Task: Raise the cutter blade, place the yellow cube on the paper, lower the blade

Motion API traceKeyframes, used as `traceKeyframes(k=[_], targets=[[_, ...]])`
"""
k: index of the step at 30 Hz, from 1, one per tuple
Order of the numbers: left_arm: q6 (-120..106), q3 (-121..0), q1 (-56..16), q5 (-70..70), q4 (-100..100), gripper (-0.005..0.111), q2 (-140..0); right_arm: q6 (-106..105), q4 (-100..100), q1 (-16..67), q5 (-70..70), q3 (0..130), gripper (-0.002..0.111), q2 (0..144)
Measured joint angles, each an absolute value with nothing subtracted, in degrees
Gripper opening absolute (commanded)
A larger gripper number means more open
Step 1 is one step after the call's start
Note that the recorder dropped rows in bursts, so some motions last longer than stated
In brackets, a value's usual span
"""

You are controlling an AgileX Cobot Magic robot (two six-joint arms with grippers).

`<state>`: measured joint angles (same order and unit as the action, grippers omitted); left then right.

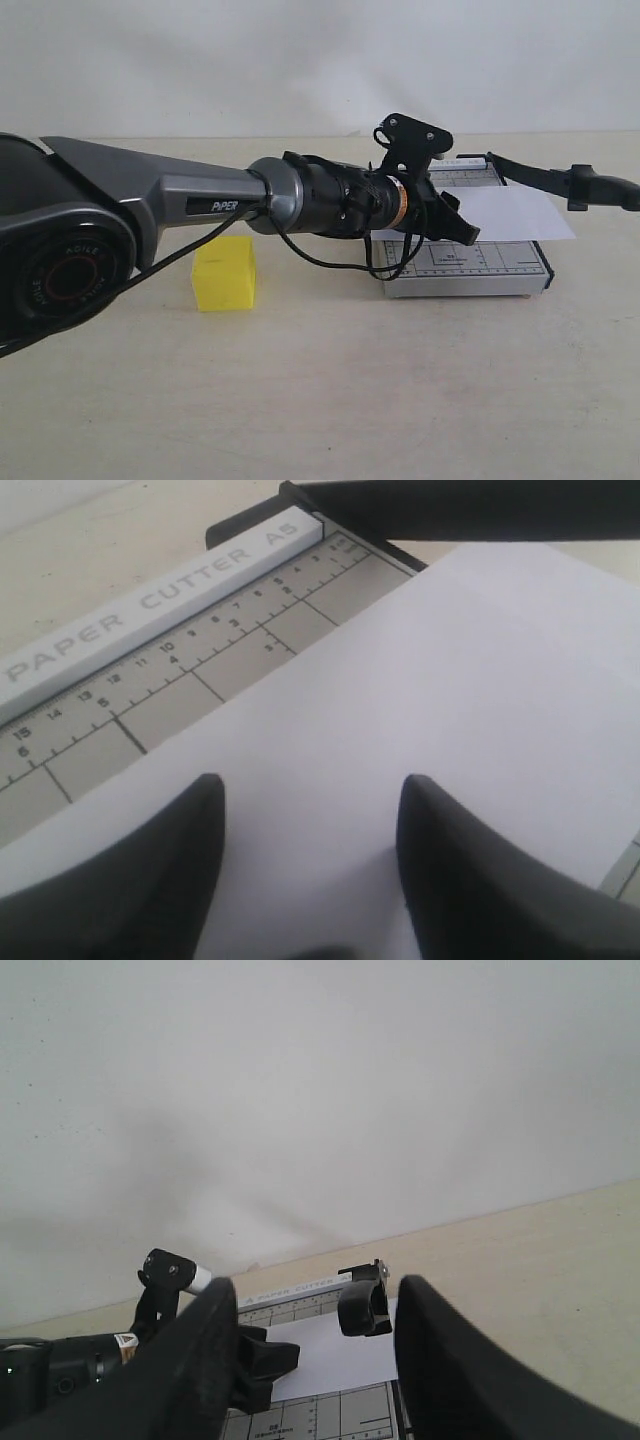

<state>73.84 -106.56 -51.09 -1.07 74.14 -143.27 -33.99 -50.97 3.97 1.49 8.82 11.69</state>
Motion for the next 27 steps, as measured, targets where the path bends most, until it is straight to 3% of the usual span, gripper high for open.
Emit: traceKeyframes(k=[27], targets=[[72.1, -106.6, -51.3, -4.3, 74.5, 0.051, -141.9, -34.0, -51.0, 4.0, 1.5, 8.8, 0.047, 11.7]])
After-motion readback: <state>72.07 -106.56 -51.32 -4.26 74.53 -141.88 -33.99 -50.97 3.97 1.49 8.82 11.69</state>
